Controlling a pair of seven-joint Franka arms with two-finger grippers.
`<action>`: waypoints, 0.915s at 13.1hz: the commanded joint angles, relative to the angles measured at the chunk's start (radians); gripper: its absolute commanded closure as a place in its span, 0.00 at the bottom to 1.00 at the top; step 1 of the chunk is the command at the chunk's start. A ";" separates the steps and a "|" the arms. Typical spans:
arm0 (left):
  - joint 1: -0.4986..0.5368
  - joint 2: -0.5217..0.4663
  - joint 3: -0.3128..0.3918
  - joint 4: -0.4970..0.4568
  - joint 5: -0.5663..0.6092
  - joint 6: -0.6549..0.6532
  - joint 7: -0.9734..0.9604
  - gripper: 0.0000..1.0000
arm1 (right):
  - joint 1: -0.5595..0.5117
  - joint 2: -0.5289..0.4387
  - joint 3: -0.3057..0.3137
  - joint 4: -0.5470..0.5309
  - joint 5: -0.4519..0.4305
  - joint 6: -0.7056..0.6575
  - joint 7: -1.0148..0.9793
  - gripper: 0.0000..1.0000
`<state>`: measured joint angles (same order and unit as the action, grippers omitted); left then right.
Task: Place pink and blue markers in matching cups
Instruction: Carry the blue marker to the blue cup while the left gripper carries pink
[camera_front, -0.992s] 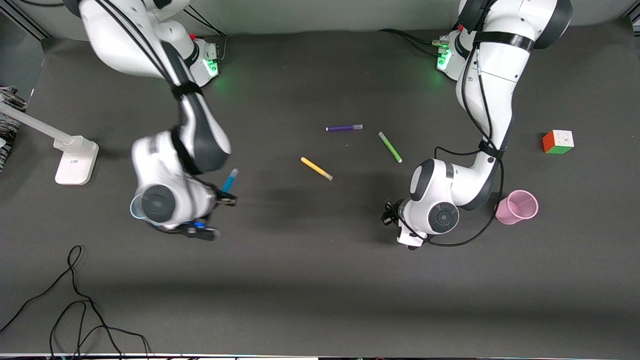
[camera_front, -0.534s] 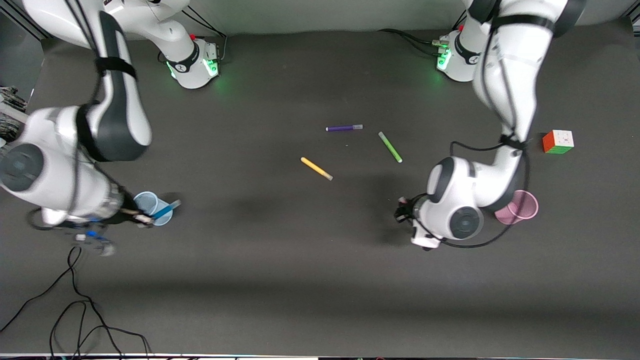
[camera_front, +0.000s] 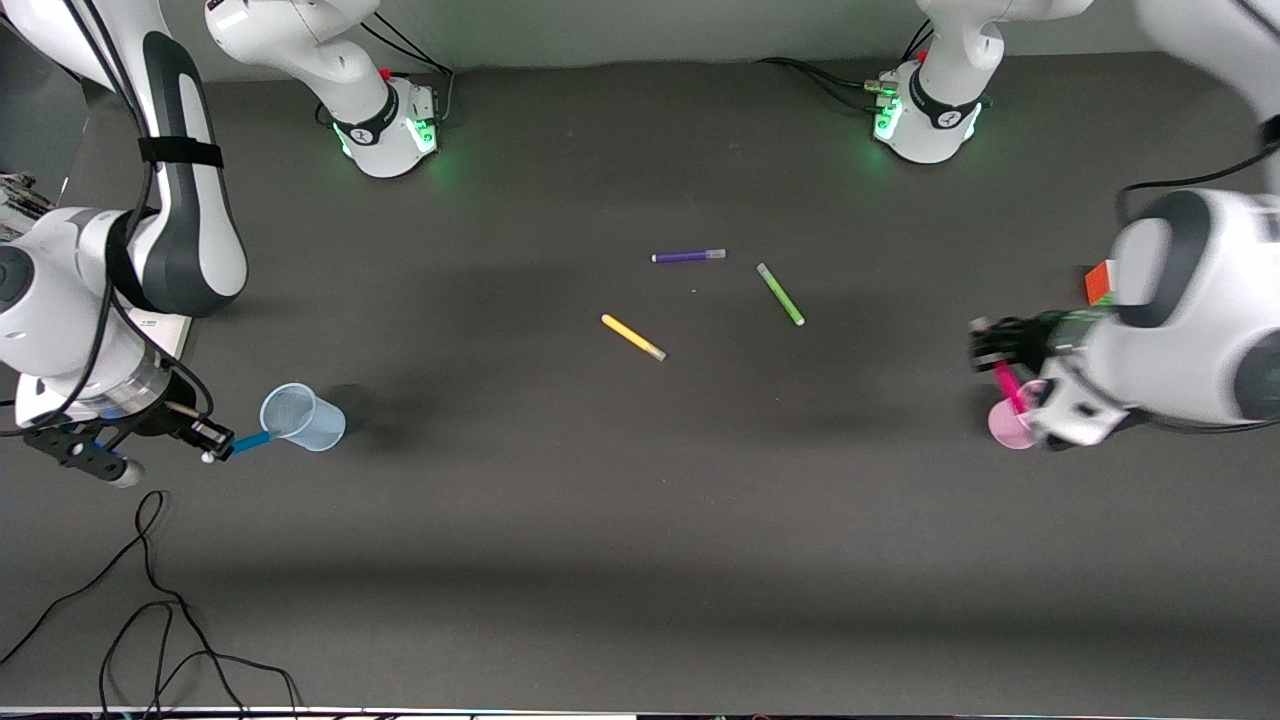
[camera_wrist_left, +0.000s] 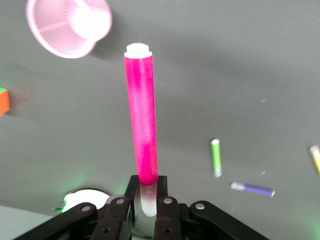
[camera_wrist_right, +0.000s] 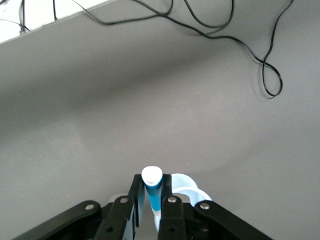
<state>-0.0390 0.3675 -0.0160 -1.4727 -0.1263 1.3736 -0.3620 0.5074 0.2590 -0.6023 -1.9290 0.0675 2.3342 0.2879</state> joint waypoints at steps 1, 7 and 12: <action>0.128 0.017 -0.013 -0.018 -0.004 -0.036 0.164 1.00 | 0.023 -0.070 -0.028 -0.137 -0.026 0.103 -0.042 1.00; 0.292 0.146 -0.015 0.008 -0.111 -0.089 0.232 1.00 | 0.042 -0.081 -0.030 -0.257 -0.028 0.217 -0.070 1.00; 0.364 0.339 -0.015 0.110 -0.272 -0.177 0.226 1.00 | 0.043 -0.080 -0.030 -0.257 -0.028 0.217 -0.072 0.98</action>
<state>0.3085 0.6316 -0.0180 -1.4479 -0.3626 1.2538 -0.1377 0.5362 0.2139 -0.6195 -2.1583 0.0657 2.5356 0.2318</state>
